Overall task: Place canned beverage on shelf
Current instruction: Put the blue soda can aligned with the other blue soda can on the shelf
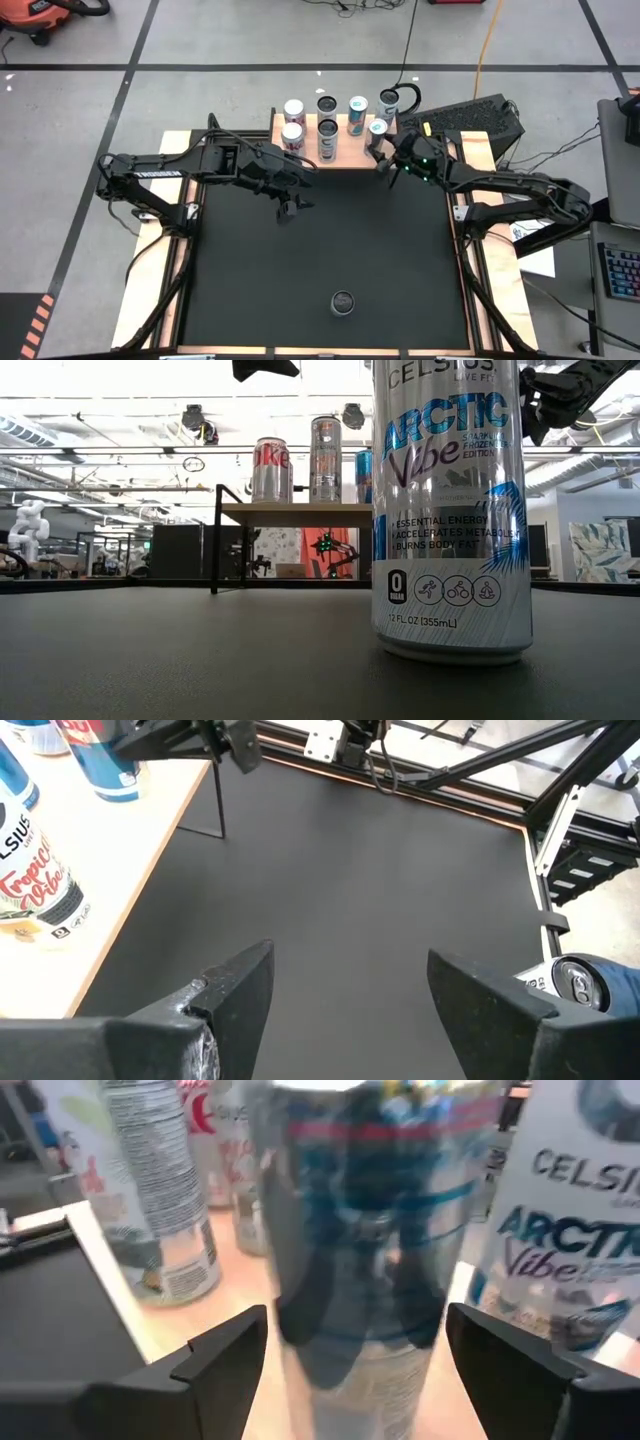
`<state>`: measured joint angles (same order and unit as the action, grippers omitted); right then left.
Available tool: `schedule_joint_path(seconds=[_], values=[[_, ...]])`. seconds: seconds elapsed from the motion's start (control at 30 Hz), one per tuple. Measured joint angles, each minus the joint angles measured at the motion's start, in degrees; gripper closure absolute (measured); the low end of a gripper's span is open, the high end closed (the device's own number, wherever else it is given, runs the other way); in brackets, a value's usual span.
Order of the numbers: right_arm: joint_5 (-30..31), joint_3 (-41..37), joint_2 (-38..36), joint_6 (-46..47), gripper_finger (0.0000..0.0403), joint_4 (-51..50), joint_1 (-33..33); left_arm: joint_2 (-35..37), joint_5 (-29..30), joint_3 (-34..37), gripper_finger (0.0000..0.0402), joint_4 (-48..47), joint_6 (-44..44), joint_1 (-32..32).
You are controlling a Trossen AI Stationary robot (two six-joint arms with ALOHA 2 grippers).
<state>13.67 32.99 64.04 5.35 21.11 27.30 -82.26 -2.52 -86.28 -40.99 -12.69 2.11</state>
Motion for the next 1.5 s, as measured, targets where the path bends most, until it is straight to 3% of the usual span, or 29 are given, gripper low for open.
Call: schedule_joint_path(seconds=[0.3, 0.7, 1.5], values=[[-0.21, 0.0, -2.41, 1.22, 0.0112, -4.58, -0.25, 0.0, 0.02, 0.0, 0.0134, 0.0, 0.04, 0.02], [2.96, 0.0, -8.51, 1.29, 0.0112, 2.66, -1.69, 0.0, 0.0, 0.0, 0.0134, 0.03, 0.07, 0.01], [1.27, 0.02, -3.42, 1.48, 0.0112, 10.65, -1.8, 0.0, 0.0, 0.0, 0.0134, 0.13, 2.64, 0.02]])
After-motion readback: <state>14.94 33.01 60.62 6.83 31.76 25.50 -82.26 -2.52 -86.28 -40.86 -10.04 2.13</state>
